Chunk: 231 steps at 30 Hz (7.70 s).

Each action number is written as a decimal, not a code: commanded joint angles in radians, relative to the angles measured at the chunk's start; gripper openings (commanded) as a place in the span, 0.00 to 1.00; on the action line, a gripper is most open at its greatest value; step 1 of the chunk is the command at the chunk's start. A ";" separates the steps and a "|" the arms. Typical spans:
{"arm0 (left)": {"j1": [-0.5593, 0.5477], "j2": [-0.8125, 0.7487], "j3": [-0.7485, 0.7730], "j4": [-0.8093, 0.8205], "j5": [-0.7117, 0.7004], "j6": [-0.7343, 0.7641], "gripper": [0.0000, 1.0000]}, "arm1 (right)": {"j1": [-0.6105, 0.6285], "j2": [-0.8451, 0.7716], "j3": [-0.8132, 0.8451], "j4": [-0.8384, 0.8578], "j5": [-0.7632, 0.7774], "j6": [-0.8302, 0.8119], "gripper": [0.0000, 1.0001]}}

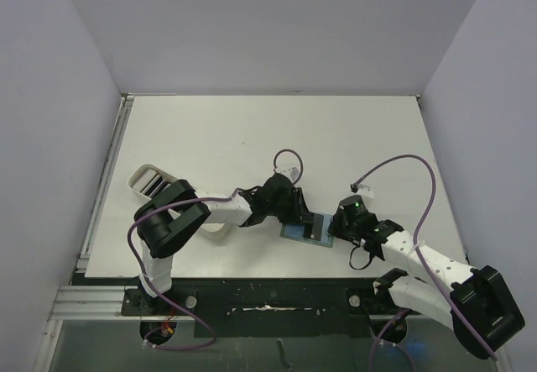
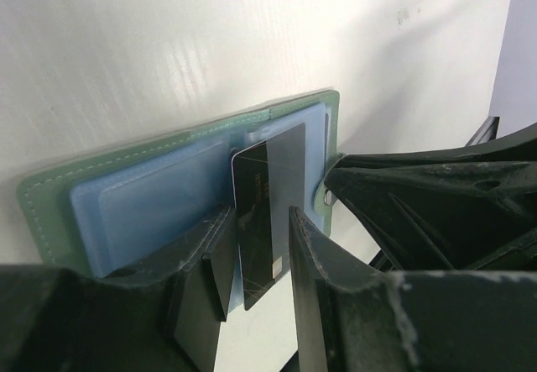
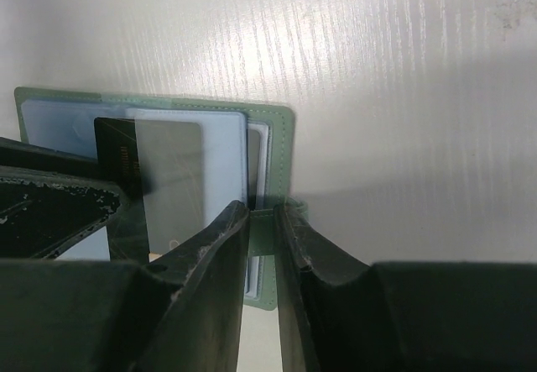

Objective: Put the credit cards into the card holder
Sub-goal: Insert the credit card into the card holder, then pick up the credit card from the storage box.

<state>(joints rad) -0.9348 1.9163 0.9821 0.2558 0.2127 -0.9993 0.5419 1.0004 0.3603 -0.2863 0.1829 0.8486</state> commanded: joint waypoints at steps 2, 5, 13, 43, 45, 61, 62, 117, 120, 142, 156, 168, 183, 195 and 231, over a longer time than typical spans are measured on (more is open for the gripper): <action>-0.021 0.021 0.070 -0.021 -0.030 0.035 0.29 | -0.007 0.016 -0.015 0.049 -0.026 0.020 0.20; -0.027 0.024 0.073 -0.020 -0.031 0.034 0.29 | -0.007 0.004 -0.005 0.035 -0.025 0.021 0.19; -0.022 -0.024 0.085 -0.112 -0.103 0.081 0.31 | -0.010 -0.039 0.047 -0.072 0.049 0.025 0.18; -0.020 0.023 0.069 -0.057 -0.133 0.036 0.00 | 0.008 -0.002 -0.014 -0.085 0.058 0.152 0.15; -0.019 0.022 0.055 -0.027 -0.138 0.017 0.00 | 0.009 -0.002 -0.022 -0.078 0.055 0.156 0.15; -0.024 0.008 -0.001 0.059 -0.140 -0.048 0.18 | 0.014 -0.020 -0.026 -0.068 0.051 0.158 0.15; -0.024 -0.001 0.001 0.052 -0.147 -0.043 0.20 | 0.015 -0.022 -0.023 -0.069 0.053 0.157 0.15; -0.141 -0.022 0.141 -0.133 -0.241 0.074 0.32 | 0.014 -0.073 0.052 -0.153 0.112 0.109 0.22; -0.133 -0.046 0.154 -0.163 -0.222 0.119 0.43 | 0.015 -0.110 0.082 -0.198 0.119 0.097 0.29; 0.148 -0.481 0.157 -0.755 -0.641 0.702 0.70 | 0.021 -0.333 0.180 -0.217 0.053 -0.046 0.50; 0.508 -0.595 0.046 -0.760 -0.757 1.017 0.60 | 0.024 -0.316 0.169 -0.191 0.024 -0.072 0.48; 0.715 -0.646 -0.208 -0.421 -0.741 1.428 0.48 | 0.023 -0.308 0.202 -0.199 0.017 -0.111 0.48; 0.766 -0.481 -0.219 -0.309 -0.732 1.491 0.61 | 0.020 -0.355 0.181 -0.216 0.043 -0.104 0.49; 0.785 -0.390 -0.183 -0.241 -0.853 1.558 0.58 | 0.019 -0.358 0.183 -0.225 0.057 -0.106 0.48; 0.796 -0.338 -0.083 -0.377 -0.866 1.543 0.06 | 0.019 -0.364 0.179 -0.232 0.064 -0.095 0.48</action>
<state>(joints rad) -0.1478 1.5963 0.8394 -0.1123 -0.6353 0.5510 0.5579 0.6395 0.5182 -0.5407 0.2329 0.7593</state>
